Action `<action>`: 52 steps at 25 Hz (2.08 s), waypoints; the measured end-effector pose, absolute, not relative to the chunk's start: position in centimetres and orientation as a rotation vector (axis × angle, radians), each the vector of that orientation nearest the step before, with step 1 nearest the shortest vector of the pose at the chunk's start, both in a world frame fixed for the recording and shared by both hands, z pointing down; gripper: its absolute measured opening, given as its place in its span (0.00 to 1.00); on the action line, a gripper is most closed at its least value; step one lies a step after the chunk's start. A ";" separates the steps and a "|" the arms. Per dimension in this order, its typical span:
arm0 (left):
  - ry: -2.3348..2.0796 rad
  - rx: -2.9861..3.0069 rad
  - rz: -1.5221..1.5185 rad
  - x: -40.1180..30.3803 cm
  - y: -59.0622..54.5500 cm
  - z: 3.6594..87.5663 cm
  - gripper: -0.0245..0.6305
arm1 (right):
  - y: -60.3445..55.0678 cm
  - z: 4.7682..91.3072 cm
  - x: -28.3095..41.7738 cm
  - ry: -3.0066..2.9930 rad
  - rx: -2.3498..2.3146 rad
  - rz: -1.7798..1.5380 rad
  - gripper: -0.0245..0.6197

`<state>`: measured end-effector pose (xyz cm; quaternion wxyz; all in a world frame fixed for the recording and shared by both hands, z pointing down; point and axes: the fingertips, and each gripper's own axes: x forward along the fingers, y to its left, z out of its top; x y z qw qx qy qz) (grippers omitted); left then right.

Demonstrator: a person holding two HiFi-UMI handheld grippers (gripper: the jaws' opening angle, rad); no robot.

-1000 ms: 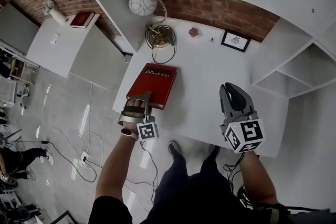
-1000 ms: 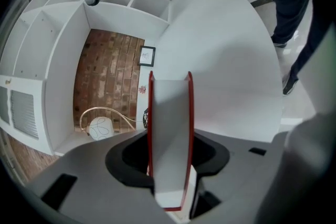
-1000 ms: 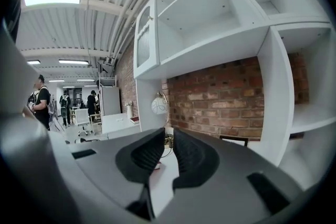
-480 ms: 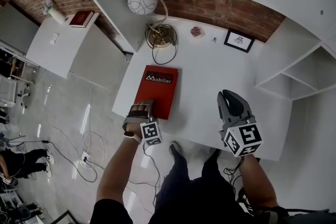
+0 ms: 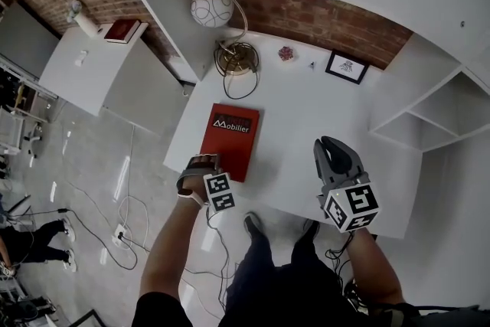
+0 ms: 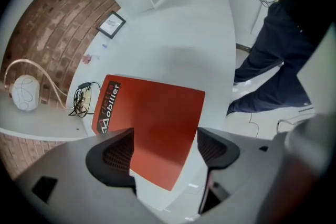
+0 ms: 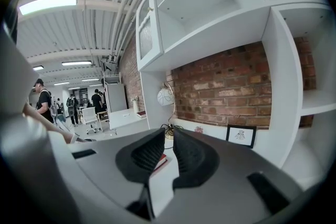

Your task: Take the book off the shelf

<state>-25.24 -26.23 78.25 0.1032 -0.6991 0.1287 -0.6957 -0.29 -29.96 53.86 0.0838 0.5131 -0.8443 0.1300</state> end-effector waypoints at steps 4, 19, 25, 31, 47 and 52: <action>0.538 -2.228 -1.999 -24.9 -26.0 74.2 0.56 | -29.9 52.4 0.1 -2.528 1.551 0.360 0.11; 1.439 -2.739 -0.744 -18.8 -28.5 47.0 0.17 | -30.0 41.5 0.0 -2.701 1.586 0.257 0.08; 1.651 -2.635 -0.311 -17.5 -27.1 37.5 0.11 | -29.6 37.4 -0.8 -2.756 1.567 0.110 0.08; 1.743 -2.561 -0.073 -17.5 -25.5 31.9 0.11 | -29.0 34.0 -0.6 -2.807 1.554 0.017 0.08; 1.872 -2.429 -0.010 -15.3 -24.7 30.8 0.11 | -27.7 30.8 1.6 -2.856 1.495 -0.211 0.08; 1.910 -2.398 0.000 -14.7 -24.3 30.8 0.11 | -27.7 31.1 2.6 -2.882 1.465 -0.195 0.08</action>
